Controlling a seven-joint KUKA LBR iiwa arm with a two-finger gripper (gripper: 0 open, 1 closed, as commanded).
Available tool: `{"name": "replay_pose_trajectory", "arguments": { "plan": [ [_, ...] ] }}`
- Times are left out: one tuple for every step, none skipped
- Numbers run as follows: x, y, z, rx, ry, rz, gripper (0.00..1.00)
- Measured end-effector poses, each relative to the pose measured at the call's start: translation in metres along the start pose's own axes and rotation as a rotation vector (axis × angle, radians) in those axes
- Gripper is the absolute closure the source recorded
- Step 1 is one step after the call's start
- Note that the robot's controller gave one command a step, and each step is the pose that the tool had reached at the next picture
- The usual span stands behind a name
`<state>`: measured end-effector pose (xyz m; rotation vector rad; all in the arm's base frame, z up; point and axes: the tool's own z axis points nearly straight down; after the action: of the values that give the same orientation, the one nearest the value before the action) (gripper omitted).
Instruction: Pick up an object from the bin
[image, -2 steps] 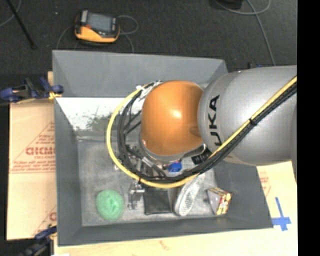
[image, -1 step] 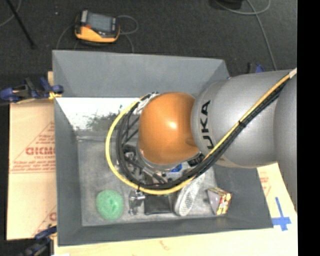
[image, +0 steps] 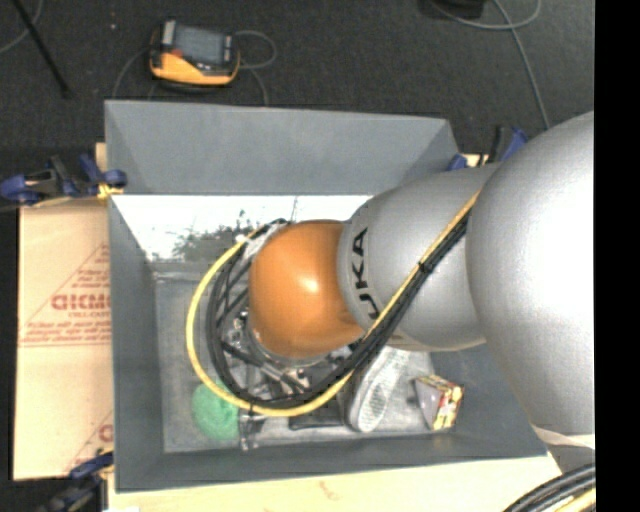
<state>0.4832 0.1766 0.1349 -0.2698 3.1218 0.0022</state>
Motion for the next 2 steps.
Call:
{"name": "replay_pose_trajectory", "arguments": {
  "plan": [
    [-0.0257,0.0003,0.0615,-0.002,0.003,-0.171,1.00],
    [-0.0257,0.0004,0.0615,-0.002,0.003,-0.171,1.00]
  ]
}}
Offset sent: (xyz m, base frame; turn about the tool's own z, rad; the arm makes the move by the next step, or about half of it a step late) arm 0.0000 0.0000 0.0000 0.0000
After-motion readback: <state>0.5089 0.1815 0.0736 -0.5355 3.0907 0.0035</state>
